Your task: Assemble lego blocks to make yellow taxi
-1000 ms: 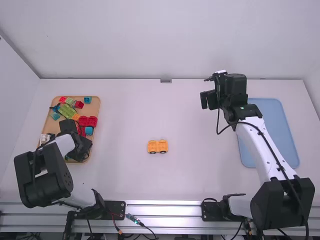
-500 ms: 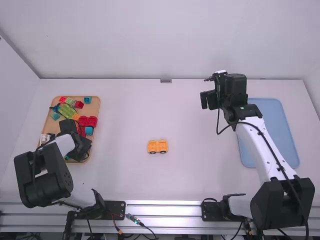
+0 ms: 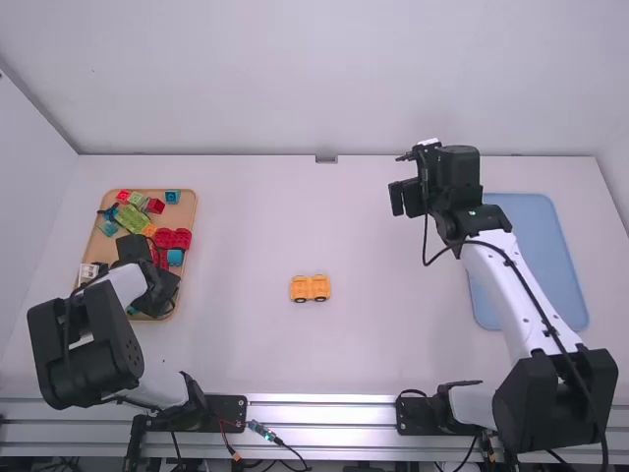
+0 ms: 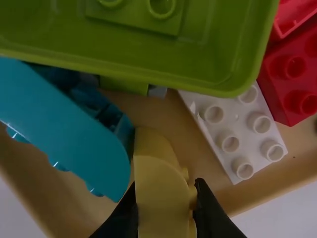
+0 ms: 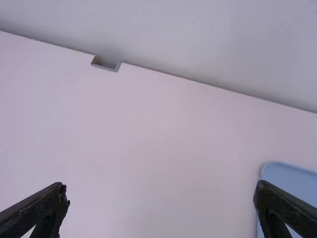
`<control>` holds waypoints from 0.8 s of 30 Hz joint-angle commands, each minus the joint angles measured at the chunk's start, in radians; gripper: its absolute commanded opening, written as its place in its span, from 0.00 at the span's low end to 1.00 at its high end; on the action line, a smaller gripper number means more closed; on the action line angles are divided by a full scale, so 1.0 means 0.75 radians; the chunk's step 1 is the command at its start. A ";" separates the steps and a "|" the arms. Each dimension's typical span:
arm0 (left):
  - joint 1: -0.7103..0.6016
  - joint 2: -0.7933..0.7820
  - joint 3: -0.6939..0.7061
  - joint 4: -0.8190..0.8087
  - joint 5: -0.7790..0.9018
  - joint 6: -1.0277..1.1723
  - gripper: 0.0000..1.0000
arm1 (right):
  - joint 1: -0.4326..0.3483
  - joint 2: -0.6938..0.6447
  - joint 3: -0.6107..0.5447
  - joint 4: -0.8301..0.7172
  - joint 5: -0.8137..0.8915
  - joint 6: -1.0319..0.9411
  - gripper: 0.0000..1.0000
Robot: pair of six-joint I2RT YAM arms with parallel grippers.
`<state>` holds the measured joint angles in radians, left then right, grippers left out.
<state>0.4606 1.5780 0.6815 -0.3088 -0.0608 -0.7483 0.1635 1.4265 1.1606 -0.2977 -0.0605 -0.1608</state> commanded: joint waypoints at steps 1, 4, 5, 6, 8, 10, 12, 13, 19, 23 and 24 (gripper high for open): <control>-0.006 0.016 -0.012 -0.023 0.000 0.017 0.02 | 0.022 0.007 0.032 0.004 0.002 -0.001 0.99; -0.006 0.015 0.022 -0.039 0.001 0.072 0.02 | 0.042 0.007 0.032 0.017 0.005 -0.002 0.99; -0.006 0.013 0.044 -0.052 0.002 0.091 0.02 | 0.050 0.007 0.032 0.024 0.010 -0.002 0.99; -0.006 0.010 0.063 -0.066 0.010 0.104 0.02 | 0.055 0.007 0.032 0.032 0.013 -0.001 0.99; -0.002 -0.009 0.113 -0.081 0.068 0.183 0.02 | 0.062 0.007 0.032 0.038 0.006 -0.001 0.99; -0.008 -0.045 0.164 -0.086 0.154 0.269 0.02 | 0.062 0.007 0.032 0.047 -0.001 -0.001 0.99; -0.015 -0.086 0.184 -0.084 0.173 0.280 0.02 | 0.056 0.007 0.032 0.050 -0.040 -0.001 0.99; -0.019 -0.109 0.190 -0.085 0.174 0.282 0.02 | 0.048 0.007 0.032 0.053 -0.082 -0.001 0.99; -0.101 -0.433 0.161 0.014 0.530 0.689 0.02 | -0.042 0.009 0.032 0.052 -0.598 -0.029 0.99; -0.195 -0.588 0.120 0.071 0.936 0.954 0.02 | -0.076 0.061 0.032 0.092 -0.880 -0.077 0.99; -0.250 -0.634 0.103 0.087 0.983 0.985 0.01 | -0.086 0.103 0.032 0.115 -0.984 -0.077 0.99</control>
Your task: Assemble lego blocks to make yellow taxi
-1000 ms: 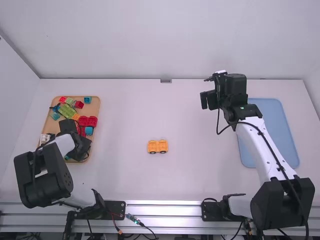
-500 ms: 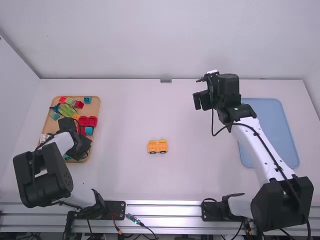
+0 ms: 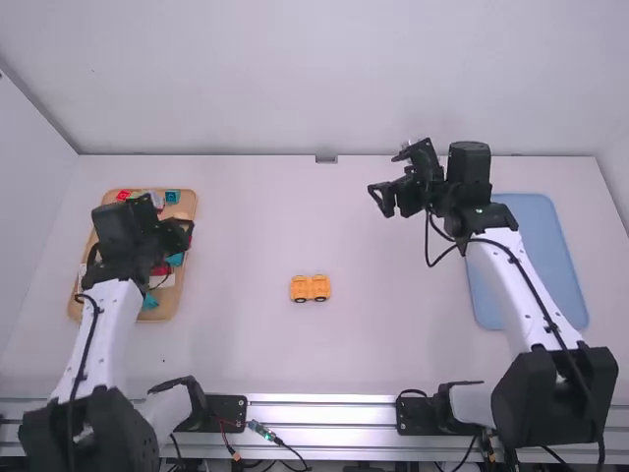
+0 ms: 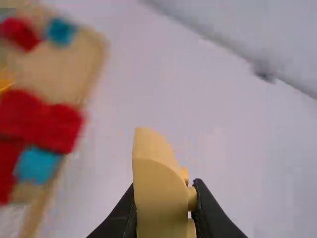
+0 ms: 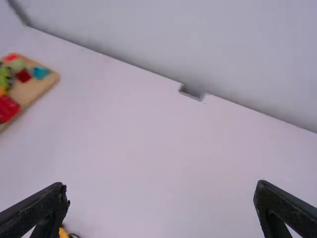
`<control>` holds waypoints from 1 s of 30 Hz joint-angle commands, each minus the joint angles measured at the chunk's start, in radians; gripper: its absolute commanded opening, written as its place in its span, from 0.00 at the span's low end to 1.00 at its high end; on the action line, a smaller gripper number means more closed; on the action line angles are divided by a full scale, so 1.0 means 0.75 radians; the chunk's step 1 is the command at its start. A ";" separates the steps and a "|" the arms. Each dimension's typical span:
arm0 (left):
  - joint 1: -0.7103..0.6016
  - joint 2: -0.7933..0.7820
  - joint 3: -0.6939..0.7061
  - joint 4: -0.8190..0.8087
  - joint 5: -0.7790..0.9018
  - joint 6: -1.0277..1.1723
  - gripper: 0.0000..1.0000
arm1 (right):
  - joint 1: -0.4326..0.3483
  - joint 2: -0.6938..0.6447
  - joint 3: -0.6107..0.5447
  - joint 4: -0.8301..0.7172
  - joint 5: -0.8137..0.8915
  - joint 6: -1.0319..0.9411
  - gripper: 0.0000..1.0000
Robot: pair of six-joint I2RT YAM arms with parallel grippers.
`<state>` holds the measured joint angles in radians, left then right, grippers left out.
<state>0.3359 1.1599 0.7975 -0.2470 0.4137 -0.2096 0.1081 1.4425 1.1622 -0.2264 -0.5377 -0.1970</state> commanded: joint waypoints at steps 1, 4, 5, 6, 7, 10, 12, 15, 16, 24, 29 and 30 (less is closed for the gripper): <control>-0.090 -0.080 -0.053 0.007 0.351 0.271 0.01 | -0.014 0.091 0.030 0.025 -0.370 -0.028 0.99; -0.228 -0.118 -0.086 0.065 0.334 0.293 0.01 | -0.011 0.194 0.030 0.083 -0.578 -0.021 0.99; -0.251 -0.118 -0.091 0.077 0.337 0.310 0.01 | -0.009 0.214 0.030 0.097 -0.615 -0.008 0.99; -0.312 -0.116 -0.099 0.102 0.335 0.358 0.01 | 0.003 0.261 0.030 0.151 -0.700 0.054 1.00; -0.357 -0.112 -0.105 0.124 0.335 0.400 0.01 | 0.015 0.300 0.030 0.208 -0.751 0.123 1.00; -0.489 -0.090 -0.114 0.181 0.308 0.512 0.01 | 0.045 0.381 0.030 0.344 -0.789 0.309 1.00; -0.599 -0.065 -0.114 0.217 0.188 0.587 0.01 | 0.067 0.423 0.030 0.406 -0.790 0.427 0.99; -0.710 -0.042 -0.114 0.256 0.024 0.670 0.01 | 0.082 0.436 0.030 0.415 -0.796 0.513 0.99; -0.752 -0.029 -0.114 0.276 -0.036 0.715 0.01 | 0.088 0.436 0.030 0.413 -0.816 0.525 0.99; -0.906 0.076 -0.113 0.462 -0.142 0.994 0.01 | 0.094 0.436 0.030 0.316 -0.828 0.537 0.93; -0.937 0.140 -0.113 0.638 -0.223 0.957 0.02 | 0.128 0.436 0.030 0.240 -0.778 0.479 0.90; -0.937 0.149 -0.111 0.653 -0.218 0.943 0.01 | 0.139 0.436 0.030 0.233 -0.776 0.459 0.86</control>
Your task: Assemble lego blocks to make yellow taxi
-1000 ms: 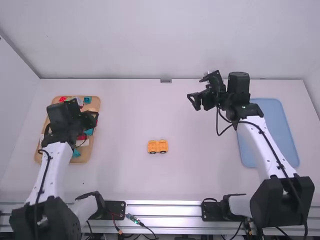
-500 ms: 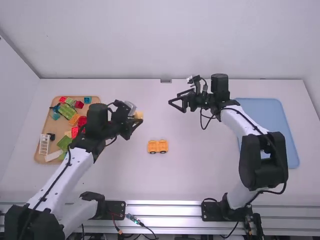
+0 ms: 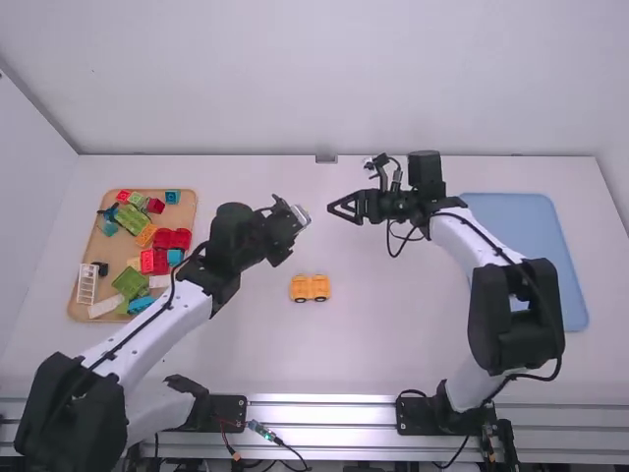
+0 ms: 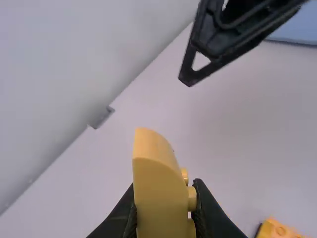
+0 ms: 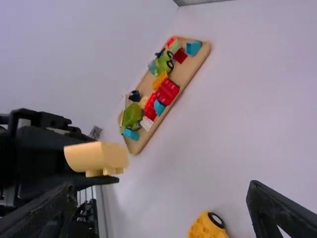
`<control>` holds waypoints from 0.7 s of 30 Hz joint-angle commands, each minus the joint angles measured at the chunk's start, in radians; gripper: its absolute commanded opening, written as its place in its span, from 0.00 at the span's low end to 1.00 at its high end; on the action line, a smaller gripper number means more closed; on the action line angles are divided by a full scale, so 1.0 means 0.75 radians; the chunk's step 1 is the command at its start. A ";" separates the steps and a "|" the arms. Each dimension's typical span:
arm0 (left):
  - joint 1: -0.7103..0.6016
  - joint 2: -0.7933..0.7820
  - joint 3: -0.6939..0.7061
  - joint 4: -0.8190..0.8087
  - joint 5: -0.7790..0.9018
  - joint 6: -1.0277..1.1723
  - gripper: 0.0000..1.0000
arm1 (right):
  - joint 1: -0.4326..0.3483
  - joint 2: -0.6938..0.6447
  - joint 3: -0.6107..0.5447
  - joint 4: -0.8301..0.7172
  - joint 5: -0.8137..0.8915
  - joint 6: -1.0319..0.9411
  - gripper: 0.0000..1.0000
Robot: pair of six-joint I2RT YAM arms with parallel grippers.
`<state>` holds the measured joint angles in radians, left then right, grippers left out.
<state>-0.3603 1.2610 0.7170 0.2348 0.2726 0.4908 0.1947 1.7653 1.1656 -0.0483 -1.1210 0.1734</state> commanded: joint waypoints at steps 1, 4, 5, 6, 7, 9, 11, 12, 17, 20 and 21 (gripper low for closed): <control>-0.009 0.038 0.018 0.006 -0.032 -0.034 0.01 | 0.048 0.006 0.025 -0.007 0.026 -0.070 0.85; -0.009 0.087 0.081 -0.062 -0.042 -0.080 0.01 | 0.083 0.006 0.025 -0.004 0.129 -0.117 0.86; -0.009 0.107 0.111 -0.104 -0.040 -0.091 0.01 | 0.096 0.006 0.025 -0.003 0.152 -0.141 0.86; -0.008 0.123 0.135 -0.136 -0.039 -0.097 0.01 | 0.108 0.006 0.025 -0.001 0.168 -0.153 0.87; -0.009 0.152 0.178 -0.198 -0.037 -0.094 0.01 | 0.119 0.002 0.025 -0.003 0.168 -0.181 0.87; -0.009 0.189 0.225 -0.253 -0.039 -0.103 0.01 | 0.124 -0.008 0.025 -0.018 0.165 -0.210 0.88; -0.009 0.209 0.246 -0.276 -0.040 -0.107 0.01 | 0.120 -0.015 0.025 -0.038 0.169 -0.224 0.88; -0.009 0.217 0.255 -0.283 -0.041 -0.132 0.02 | 0.106 -0.022 0.025 -0.058 0.164 -0.241 0.88; -0.046 0.216 0.253 -0.257 -0.028 -0.151 0.02 | 0.092 -0.022 0.023 -0.085 0.155 -0.274 0.86; -0.107 0.216 0.253 -0.248 -0.047 -0.145 0.01 | 0.109 -0.022 0.023 -0.074 0.154 -0.278 0.83; -0.129 0.216 0.253 -0.247 -0.068 -0.146 0.01 | 0.110 -0.022 0.024 -0.070 0.153 -0.276 0.82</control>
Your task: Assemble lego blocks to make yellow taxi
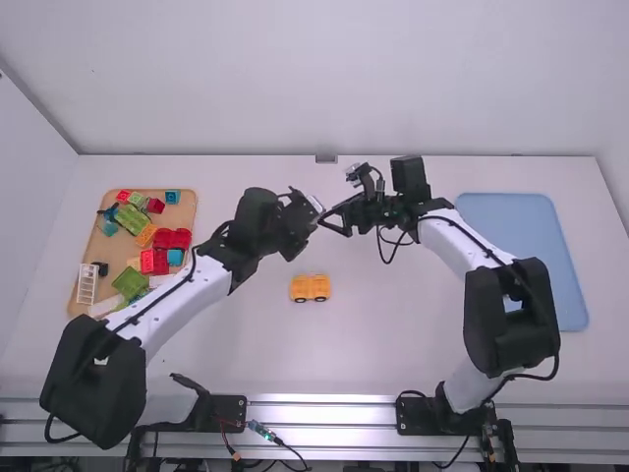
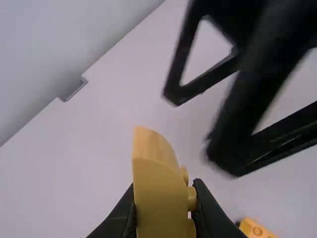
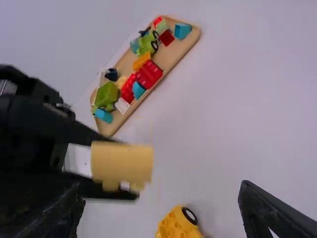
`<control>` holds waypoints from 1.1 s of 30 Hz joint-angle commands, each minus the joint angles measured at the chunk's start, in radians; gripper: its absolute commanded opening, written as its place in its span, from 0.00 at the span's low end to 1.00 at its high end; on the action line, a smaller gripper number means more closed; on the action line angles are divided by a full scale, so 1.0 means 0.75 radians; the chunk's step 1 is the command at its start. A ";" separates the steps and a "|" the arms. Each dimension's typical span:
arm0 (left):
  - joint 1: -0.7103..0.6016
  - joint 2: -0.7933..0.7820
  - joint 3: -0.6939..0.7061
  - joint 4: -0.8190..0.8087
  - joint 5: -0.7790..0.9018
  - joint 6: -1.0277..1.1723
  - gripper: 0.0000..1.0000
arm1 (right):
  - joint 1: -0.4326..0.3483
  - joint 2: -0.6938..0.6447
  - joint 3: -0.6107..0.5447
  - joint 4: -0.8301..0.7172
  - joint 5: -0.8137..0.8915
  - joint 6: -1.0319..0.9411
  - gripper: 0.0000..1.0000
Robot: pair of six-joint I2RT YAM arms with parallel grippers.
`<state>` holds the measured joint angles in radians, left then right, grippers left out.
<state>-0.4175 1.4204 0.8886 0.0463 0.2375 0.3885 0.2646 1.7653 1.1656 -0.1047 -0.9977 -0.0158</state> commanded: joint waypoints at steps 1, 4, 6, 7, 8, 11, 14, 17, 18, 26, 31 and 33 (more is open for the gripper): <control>-0.078 0.004 0.024 0.005 -0.061 -0.010 0.02 | 0.014 -0.022 0.023 0.014 -0.025 -0.020 0.80; -0.135 0.004 0.018 0.030 -0.198 -0.016 0.01 | 0.014 -0.022 0.023 0.015 -0.073 -0.020 0.75; -0.147 0.004 0.018 0.030 -0.198 -0.009 0.02 | 0.014 -0.022 0.023 0.008 -0.081 -0.019 0.75; -0.147 0.004 0.018 0.030 -0.197 -0.010 0.02 | 0.014 -0.022 0.023 0.006 -0.080 -0.019 0.75; -0.146 0.004 0.018 0.033 -0.199 -0.014 0.02 | 0.014 -0.022 0.023 -0.004 -0.081 -0.019 0.73; -0.147 0.004 0.018 0.035 -0.199 -0.015 0.02 | 0.013 -0.022 0.023 -0.014 -0.116 -0.017 0.70; -0.139 0.012 0.018 0.053 -0.198 -0.015 0.02 | 0.013 -0.022 0.024 -0.016 -0.112 -0.011 0.69; -0.149 0.031 0.018 0.071 -0.199 -0.015 0.02 | 0.030 -0.022 0.024 -0.016 -0.095 -0.014 0.70; -0.150 0.033 0.018 0.070 -0.198 -0.016 0.02 | 0.032 -0.022 0.024 -0.015 -0.096 -0.017 0.70; -0.149 0.094 0.021 0.108 -0.204 -0.015 0.01 | 0.051 -0.022 0.024 -0.013 -0.023 -0.011 0.66; -0.149 0.091 0.020 0.161 -0.259 -0.030 0.02 | 0.026 -0.022 0.024 -0.021 -0.024 -0.011 0.64; -0.150 0.091 0.020 0.171 -0.234 -0.029 0.02 | 0.022 -0.022 0.024 -0.017 -0.025 -0.010 0.64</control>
<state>-0.5224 1.4849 0.8883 0.1513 0.0669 0.3847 0.2749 1.7649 1.1675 -0.1081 -1.0096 -0.0170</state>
